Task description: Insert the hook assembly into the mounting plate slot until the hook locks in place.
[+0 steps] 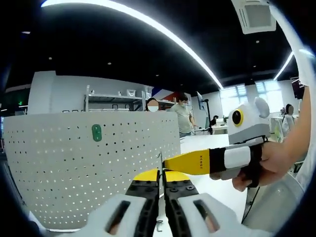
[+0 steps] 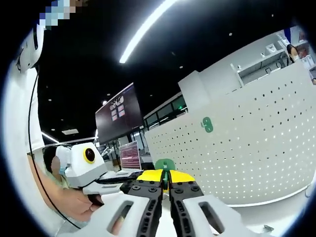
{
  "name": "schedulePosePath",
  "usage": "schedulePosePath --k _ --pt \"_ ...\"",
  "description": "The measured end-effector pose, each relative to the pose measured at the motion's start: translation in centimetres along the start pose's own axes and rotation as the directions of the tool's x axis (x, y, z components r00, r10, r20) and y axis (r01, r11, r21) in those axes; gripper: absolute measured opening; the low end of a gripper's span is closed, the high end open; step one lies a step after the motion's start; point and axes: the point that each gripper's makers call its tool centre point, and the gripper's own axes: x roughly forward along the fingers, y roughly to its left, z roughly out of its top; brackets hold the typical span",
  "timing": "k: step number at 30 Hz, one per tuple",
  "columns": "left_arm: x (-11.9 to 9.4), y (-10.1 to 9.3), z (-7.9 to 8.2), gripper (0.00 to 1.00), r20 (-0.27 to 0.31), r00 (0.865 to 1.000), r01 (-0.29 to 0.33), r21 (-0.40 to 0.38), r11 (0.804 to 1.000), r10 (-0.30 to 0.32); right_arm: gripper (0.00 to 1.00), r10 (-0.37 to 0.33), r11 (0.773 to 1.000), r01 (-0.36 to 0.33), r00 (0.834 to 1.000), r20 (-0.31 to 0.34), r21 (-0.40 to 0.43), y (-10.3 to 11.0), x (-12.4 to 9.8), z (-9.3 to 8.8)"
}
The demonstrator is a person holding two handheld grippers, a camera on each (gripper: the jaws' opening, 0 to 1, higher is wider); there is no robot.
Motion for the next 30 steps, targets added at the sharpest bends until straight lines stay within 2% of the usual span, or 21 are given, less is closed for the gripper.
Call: schedulePosePath --k 4,22,24,27,30 --pt "0.02 -0.09 0.12 0.01 0.003 1.0 0.004 0.001 1.0 -0.004 0.0 -0.01 1.0 0.01 1.0 0.01 -0.022 0.1 -0.11 0.16" --pt "-0.15 0.13 0.46 0.03 0.02 1.0 -0.008 -0.015 1.0 0.008 0.0 -0.01 1.0 0.01 1.0 -0.009 0.002 0.03 0.25 0.45" --pt "-0.12 0.08 0.65 0.04 0.021 1.0 -0.004 0.06 0.998 0.003 0.0 -0.009 1.0 0.009 1.0 -0.007 0.012 -0.02 0.28 0.51" --pt "-0.09 0.15 0.55 0.04 0.017 1.0 -0.001 -0.005 1.0 0.001 0.0 -0.01 1.0 0.01 1.0 -0.011 0.019 -0.14 0.26 0.5" --pt "-0.11 0.15 0.36 0.07 0.01 1.0 -0.003 -0.001 1.0 0.003 0.0 -0.007 1.0 0.007 1.0 -0.015 0.016 -0.13 0.31 0.46"
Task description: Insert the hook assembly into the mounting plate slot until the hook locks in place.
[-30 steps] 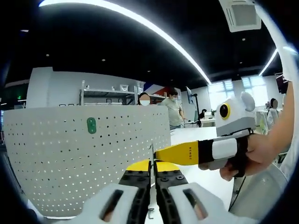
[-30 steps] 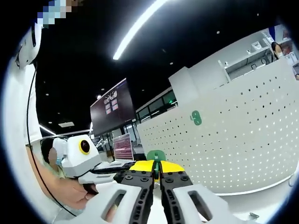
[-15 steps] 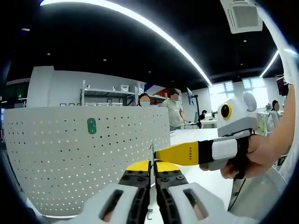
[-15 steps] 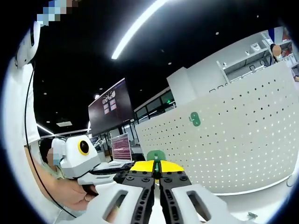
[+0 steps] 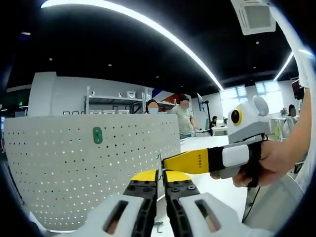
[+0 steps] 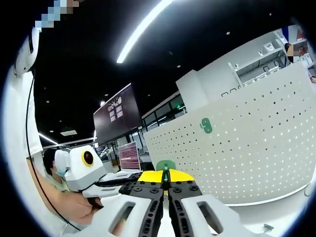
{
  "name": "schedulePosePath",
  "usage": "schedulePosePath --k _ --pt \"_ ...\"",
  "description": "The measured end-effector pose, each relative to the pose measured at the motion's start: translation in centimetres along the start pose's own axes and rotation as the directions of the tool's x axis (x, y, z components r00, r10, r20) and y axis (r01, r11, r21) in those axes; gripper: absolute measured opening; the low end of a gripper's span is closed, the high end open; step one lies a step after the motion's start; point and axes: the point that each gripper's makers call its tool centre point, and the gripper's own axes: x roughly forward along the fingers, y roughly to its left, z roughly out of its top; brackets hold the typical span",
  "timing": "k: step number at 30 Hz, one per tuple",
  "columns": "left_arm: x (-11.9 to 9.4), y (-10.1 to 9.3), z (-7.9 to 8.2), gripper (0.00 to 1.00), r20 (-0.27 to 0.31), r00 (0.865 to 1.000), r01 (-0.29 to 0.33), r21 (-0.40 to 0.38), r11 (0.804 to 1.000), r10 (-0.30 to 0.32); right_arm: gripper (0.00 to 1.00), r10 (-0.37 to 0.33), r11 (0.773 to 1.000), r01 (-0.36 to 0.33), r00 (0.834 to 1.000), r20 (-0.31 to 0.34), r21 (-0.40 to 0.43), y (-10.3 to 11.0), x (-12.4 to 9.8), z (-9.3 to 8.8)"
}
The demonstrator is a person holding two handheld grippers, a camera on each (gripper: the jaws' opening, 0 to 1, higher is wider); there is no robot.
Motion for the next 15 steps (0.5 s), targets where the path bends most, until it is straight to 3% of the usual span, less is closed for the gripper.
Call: schedulePosePath --k 10,15 --pt "0.1 0.6 -1.1 0.51 -0.039 0.999 -0.032 -0.06 0.998 0.03 0.0 0.005 1.0 -0.005 1.0 -0.008 0.003 0.1 -0.1 -0.2" --pt "0.2 0.6 -1.4 0.63 -0.05 0.998 -0.038 -0.057 0.998 0.035 0.0 0.007 1.0 -0.007 1.0 -0.011 0.009 0.1 -0.1 -0.4"
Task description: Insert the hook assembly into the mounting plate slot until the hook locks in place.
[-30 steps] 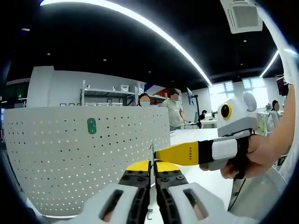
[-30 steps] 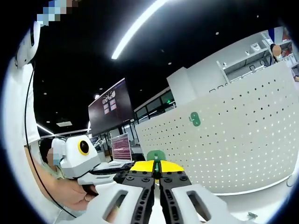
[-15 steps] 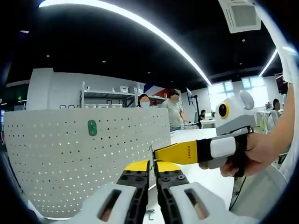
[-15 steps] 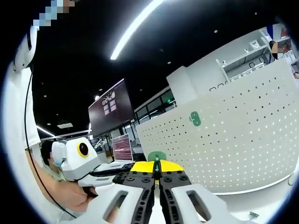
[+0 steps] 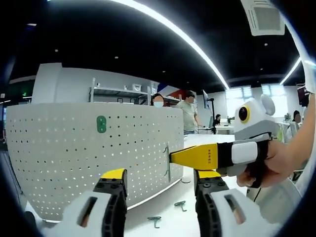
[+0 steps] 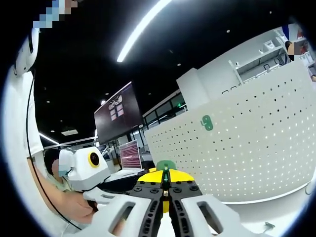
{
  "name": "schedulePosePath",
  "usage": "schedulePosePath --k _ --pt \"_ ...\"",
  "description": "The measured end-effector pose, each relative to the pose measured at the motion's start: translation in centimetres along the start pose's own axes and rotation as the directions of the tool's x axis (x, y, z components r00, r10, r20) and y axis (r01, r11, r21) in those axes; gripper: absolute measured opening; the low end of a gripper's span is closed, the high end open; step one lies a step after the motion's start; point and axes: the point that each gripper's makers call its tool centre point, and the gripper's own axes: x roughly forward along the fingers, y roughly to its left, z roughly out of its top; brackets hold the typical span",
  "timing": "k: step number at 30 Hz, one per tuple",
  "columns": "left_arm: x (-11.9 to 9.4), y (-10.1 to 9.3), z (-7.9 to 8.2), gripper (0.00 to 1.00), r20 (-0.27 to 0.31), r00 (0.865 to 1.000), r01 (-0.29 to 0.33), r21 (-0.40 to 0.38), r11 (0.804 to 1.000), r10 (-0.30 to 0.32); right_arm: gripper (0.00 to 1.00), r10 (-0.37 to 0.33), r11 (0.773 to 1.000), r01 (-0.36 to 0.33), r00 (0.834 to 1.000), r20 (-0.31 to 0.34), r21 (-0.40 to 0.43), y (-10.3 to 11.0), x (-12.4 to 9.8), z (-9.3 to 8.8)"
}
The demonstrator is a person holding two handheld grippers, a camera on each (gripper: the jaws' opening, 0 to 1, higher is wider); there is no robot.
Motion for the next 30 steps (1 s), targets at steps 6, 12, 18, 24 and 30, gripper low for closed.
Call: schedulePosePath --k 6,12,18,24,30 --pt "0.1 0.1 -0.1 0.75 0.002 1.0 -0.009 -0.003 1.0 0.009 0.0 -0.002 1.0 0.002 1.0 -0.001 0.004 -0.1 0.0 0.0" --pt "0.0 0.2 -0.1 0.76 -0.001 1.0 -0.015 0.007 1.0 0.015 0.0 -0.005 1.0 0.005 1.0 -0.002 0.008 -0.1 0.0 -0.1" --pt "-0.1 0.3 -0.3 0.75 -0.002 1.0 -0.018 0.001 1.0 0.018 0.0 -0.011 1.0 0.011 1.0 -0.001 0.007 -0.3 0.0 0.0" --pt "-0.1 0.4 -0.4 0.76 -0.006 1.0 -0.021 -0.002 1.0 0.021 0.0 -0.017 1.0 0.017 1.0 0.001 0.007 -0.5 0.1 0.1" --pt "-0.2 0.5 -0.3 0.75 -0.005 1.0 -0.024 -0.005 1.0 0.024 0.0 -0.086 0.996 0.086 0.996 0.009 -0.013 -1.8 -0.3 0.5"
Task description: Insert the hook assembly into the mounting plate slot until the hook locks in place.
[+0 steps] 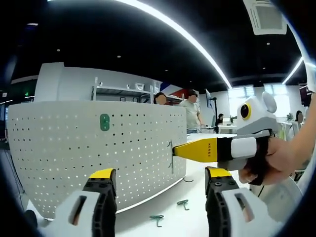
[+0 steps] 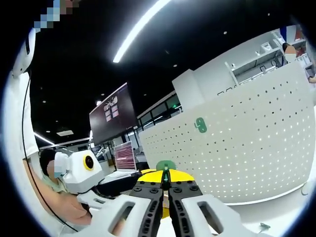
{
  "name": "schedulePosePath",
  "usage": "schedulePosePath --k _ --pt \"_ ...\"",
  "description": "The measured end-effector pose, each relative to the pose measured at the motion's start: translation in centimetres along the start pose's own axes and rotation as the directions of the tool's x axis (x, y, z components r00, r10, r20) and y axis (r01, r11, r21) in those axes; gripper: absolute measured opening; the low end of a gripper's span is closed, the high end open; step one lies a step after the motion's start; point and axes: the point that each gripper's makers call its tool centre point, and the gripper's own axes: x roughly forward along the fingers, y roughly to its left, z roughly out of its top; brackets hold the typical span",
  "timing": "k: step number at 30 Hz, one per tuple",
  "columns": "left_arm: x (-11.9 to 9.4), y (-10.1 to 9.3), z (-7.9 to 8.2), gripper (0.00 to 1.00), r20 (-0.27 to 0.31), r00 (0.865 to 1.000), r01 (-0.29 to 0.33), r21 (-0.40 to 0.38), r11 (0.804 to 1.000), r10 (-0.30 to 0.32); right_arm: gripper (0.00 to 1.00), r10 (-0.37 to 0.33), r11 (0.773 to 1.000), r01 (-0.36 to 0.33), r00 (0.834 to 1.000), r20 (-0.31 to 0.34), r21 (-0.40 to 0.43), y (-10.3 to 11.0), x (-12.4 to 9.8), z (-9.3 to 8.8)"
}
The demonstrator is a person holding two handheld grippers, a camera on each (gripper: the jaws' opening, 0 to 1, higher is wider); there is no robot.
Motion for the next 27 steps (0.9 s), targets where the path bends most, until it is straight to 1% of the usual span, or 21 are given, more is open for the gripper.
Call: schedulePosePath --k 1,2,3,4,5,6,7,8,10,18,27 --pt "0.0 0.0 -0.1 0.75 -0.002 1.0 -0.002 0.002 1.0 0.002 0.0 -0.028 0.999 0.028 1.0 -0.009 -0.041 -0.5 -0.1 0.0" --pt "0.0 0.0 -0.1 0.75 -0.003 1.0 -0.002 0.003 1.0 0.002 0.0 -0.039 0.997 0.038 0.999 -0.018 -0.06 -0.6 -0.1 -0.1" --pt "0.0 0.0 -0.1 0.75 -0.003 1.0 -0.002 0.003 1.0 0.002 0.0 -0.059 0.996 0.058 0.998 -0.012 -0.061 -0.8 -0.1 0.1" --pt "0.0 0.1 -0.1 0.75 -0.003 1.0 -0.004 0.002 1.0 0.004 0.0 -0.107 0.991 0.106 0.994 -0.009 -0.084 -1.6 -0.4 0.2" --pt "0.0 0.1 -0.2 0.75 -0.008 1.0 -0.004 -0.001 1.0 0.004 0.0 -0.127 0.988 0.126 0.992 -0.008 -0.093 -1.9 -0.5 0.4" --pt "0.0 0.1 -0.3 0.75 -0.011 1.0 -0.006 -0.002 1.0 0.006 0.0 -0.159 0.979 0.156 0.987 -0.012 -0.132 -2.5 -0.6 0.4" --pt "0.0 0.1 -0.3 0.75 -0.011 1.0 -0.009 -0.001 1.0 0.009 0.0 -0.186 0.973 0.179 0.982 -0.034 -0.147 -2.8 -0.8 0.2" --pt "0.0 0.1 -0.3 0.75 -0.011 1.0 -0.007 -0.005 1.0 0.007 0.0 -0.181 0.973 0.175 0.983 -0.027 -0.15 -2.7 -0.7 0.4" --pt "0.1 0.1 -0.5 0.75 -0.015 1.0 -0.007 -0.003 1.0 0.007 0.0 -0.204 0.966 0.196 0.978 -0.035 -0.167 -3.1 -0.7 0.3" --pt "0.0 0.3 -0.4 0.75 -0.014 1.0 -0.013 -0.004 1.0 0.013 0.0 -0.197 0.969 0.188 0.98 -0.041 -0.158 -3.0 -0.4 0.1" --pt "-0.8 1.1 -0.4 0.75 -0.014 0.999 -0.037 -0.005 0.999 0.037 0.0 -0.214 0.963 0.205 0.976 -0.032 -0.176 -4.0 0.5 1.1"
